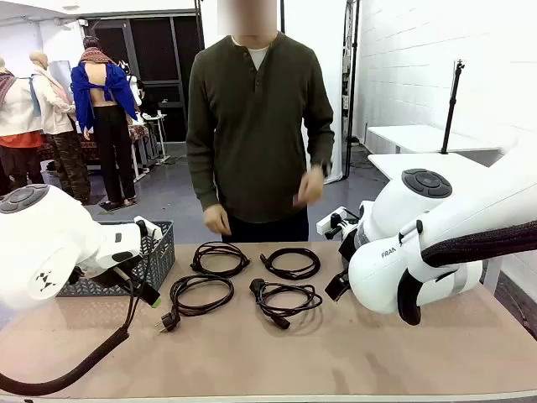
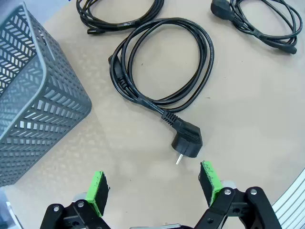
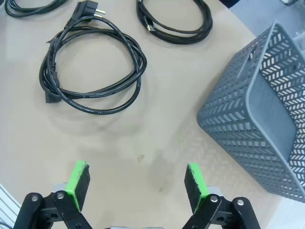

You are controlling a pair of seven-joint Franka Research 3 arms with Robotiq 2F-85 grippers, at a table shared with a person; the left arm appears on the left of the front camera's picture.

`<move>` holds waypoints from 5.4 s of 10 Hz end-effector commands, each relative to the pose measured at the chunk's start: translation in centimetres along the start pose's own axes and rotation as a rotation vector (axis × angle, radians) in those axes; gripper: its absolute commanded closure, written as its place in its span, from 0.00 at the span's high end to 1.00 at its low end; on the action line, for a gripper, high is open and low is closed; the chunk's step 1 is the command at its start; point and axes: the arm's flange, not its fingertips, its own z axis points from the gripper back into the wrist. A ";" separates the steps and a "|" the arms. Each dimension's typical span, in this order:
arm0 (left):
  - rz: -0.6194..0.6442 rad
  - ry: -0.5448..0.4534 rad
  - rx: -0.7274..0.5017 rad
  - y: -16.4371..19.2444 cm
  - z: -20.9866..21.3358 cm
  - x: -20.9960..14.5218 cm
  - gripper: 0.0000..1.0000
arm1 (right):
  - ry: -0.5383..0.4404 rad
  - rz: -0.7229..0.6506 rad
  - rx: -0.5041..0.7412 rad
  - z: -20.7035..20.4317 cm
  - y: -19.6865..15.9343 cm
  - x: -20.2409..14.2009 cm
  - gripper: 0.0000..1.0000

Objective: Organize the cables according to human instructions.
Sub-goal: Pick up a bundle of cables and place it in the basket indicated by the human.

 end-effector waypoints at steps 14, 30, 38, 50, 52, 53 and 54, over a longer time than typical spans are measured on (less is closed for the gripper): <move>0.000 0.000 0.000 0.0 0.0 0.0 1.00 | 0.000 0.000 0.000 0.0 0.0 0.0 1.00; -0.325 -0.066 -0.293 5.8 9.5 4.6 1.00 | -0.076 0.233 0.279 11.7 -5.2 0.7 1.00; -0.355 -0.137 -0.383 8.5 12.0 4.0 1.00 | -0.135 0.292 0.353 14.5 -6.7 -0.6 1.00; -0.355 -0.137 -0.383 8.5 12.0 4.0 1.00 | -0.135 0.292 0.353 14.5 -6.7 -0.6 1.00; -0.355 -0.137 -0.383 8.5 12.0 4.0 1.00 | -0.135 0.292 0.353 14.5 -6.7 -0.6 1.00; -0.355 -0.137 -0.383 8.5 12.0 4.0 1.00 | -0.135 0.292 0.353 14.5 -6.7 -0.6 1.00; -0.355 -0.137 -0.383 8.5 12.0 4.0 1.00 | -0.135 0.292 0.353 14.5 -6.7 -0.6 1.00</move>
